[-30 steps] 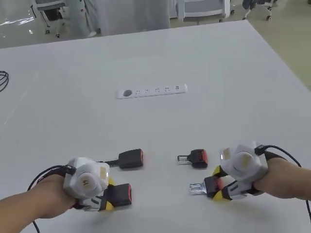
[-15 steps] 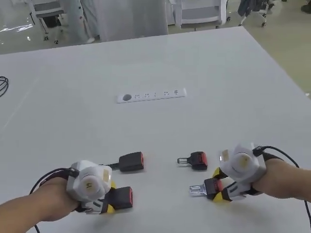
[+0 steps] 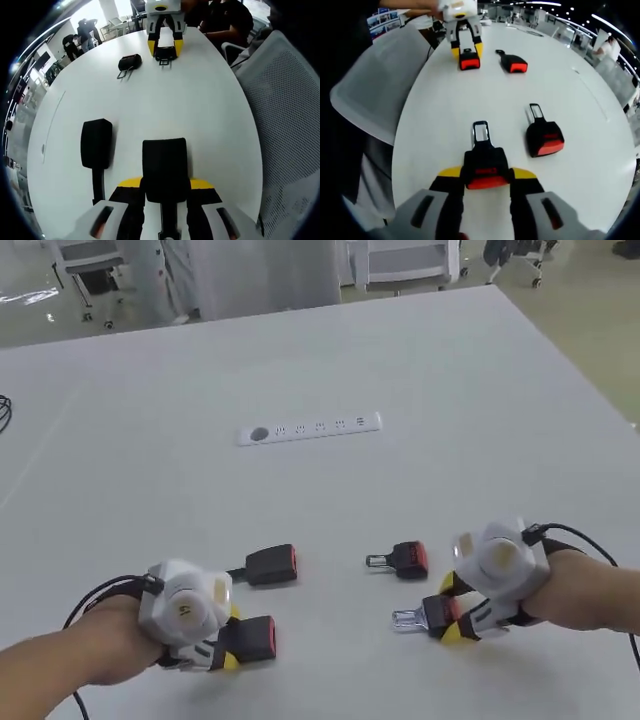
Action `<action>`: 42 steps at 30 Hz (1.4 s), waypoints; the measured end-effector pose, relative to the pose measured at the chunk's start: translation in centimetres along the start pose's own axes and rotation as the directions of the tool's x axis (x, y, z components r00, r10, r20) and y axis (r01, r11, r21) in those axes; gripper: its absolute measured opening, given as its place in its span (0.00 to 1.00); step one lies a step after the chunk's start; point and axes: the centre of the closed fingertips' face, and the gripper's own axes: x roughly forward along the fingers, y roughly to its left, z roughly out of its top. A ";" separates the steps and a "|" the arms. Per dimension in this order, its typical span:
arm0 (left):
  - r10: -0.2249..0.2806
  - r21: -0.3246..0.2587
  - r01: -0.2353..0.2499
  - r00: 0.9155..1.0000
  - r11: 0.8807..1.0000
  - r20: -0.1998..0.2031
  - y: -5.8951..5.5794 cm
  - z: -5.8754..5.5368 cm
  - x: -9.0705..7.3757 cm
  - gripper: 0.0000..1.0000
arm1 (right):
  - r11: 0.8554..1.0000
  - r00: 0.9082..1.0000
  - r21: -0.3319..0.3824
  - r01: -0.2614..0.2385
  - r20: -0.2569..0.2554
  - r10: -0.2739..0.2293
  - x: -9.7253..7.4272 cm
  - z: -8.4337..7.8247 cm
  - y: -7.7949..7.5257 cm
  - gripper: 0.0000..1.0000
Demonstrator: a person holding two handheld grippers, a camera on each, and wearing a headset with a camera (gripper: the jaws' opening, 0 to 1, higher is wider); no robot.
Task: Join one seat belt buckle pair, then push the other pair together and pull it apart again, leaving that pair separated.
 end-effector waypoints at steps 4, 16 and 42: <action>-0.002 0.003 0.002 1.000 1.000 -0.002 0.0 0.0 0.0 0.32 | 1.000 1.000 0.012 0.004 -0.002 -0.004 0.0 0.0 0.0 0.35; 0.006 -0.002 -0.006 1.000 1.000 -0.011 0.0 0.0 0.0 0.32 | 0.998 0.999 0.055 0.041 0.009 -0.042 0.5 0.8 0.2 0.35; -0.002 0.026 0.003 0.999 1.000 -0.037 -0.1 0.2 0.1 0.32 | 0.999 0.994 0.037 0.038 0.102 -0.041 4.5 8.2 2.3 0.35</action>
